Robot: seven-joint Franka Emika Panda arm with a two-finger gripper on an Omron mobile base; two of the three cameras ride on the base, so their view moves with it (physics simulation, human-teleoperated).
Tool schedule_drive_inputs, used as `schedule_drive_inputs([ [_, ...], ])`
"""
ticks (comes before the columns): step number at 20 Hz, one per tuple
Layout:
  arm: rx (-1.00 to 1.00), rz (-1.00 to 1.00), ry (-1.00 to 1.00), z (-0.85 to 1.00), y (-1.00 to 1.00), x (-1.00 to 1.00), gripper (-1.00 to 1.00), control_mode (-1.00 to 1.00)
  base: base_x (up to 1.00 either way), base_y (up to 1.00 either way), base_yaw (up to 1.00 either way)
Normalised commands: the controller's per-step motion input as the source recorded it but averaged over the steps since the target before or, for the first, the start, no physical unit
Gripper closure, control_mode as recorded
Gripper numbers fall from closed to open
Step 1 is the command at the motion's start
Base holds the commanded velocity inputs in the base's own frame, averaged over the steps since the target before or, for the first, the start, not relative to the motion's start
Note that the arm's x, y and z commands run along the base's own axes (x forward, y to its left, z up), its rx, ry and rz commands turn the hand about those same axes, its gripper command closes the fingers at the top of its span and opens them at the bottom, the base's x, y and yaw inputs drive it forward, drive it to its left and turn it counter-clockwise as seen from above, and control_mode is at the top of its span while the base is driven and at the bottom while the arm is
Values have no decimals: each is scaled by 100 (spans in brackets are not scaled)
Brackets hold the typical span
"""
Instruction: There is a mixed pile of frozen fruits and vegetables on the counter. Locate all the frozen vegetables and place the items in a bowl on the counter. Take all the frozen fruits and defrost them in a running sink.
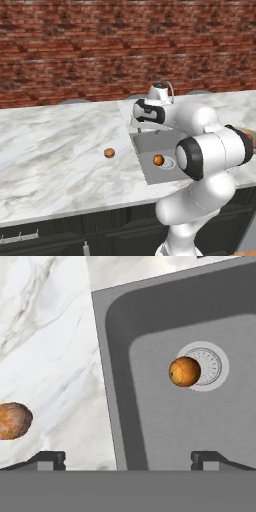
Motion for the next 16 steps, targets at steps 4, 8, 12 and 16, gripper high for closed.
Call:
schedule_drive_inputs([
  [4,0,30,4,0,69,-11,-100,-100,0,0,0],
  [8,0,30,1,-9,69,-7,-100,-100,0,0,0],
  [12,-1,26,0,-27,68,-8,-100,-100,0,0,0],
  [16,0,19,0,-26,38,-14,-100,-100,0,0,0],
])
